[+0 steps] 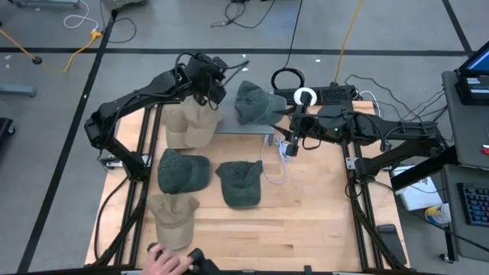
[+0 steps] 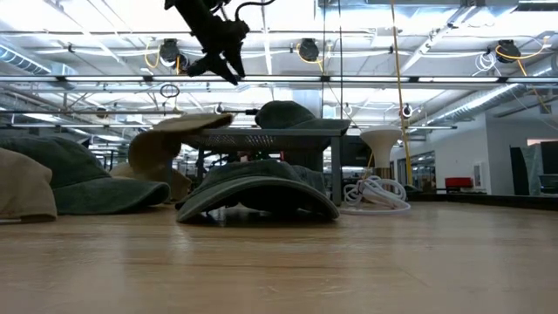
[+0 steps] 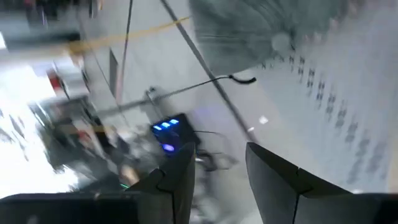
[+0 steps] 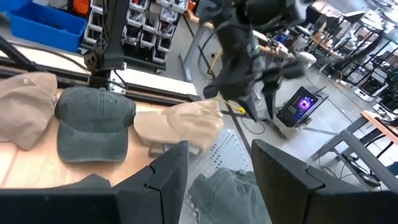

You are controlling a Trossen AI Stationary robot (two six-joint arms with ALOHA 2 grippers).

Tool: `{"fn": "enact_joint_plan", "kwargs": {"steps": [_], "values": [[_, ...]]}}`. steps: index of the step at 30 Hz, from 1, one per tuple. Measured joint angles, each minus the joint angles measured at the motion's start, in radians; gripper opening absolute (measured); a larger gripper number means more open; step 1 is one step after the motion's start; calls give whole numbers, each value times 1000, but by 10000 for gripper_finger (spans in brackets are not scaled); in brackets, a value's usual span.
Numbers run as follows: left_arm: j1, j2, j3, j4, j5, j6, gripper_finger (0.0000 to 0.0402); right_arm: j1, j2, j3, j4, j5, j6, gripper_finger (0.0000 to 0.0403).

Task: Pick & Place hat
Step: Put the right brown cap on the shelf

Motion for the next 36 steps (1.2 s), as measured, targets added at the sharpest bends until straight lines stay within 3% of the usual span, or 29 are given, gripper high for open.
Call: {"fn": "enact_joint_plan", "kwargs": {"steps": [5, 11, 13, 22, 29, 36], "values": [[-5, -16, 1, -50, -7, -379, 138, 0, 0, 0, 0, 0, -2, 171], [-26, -27, 2, -70, -191, -836, 138, 0, 1, 0, -1, 0, -28, 171], [-31, -36, 1, -122, -210, -1010, 138, 0, 1, 0, 0, 0, -28, 171], [-59, -58, 2, -418, -77, -1806, 137, 0, 1, 0, -1, 0, -27, 171], [-135, -59, 1, -686, -71, -2170, 118, 0, 1, 0, -1, 0, -27, 171], [-284, -67, 1, -810, -71, -2428, 97, 0, 1, 0, -1, 0, -27, 171]]}}
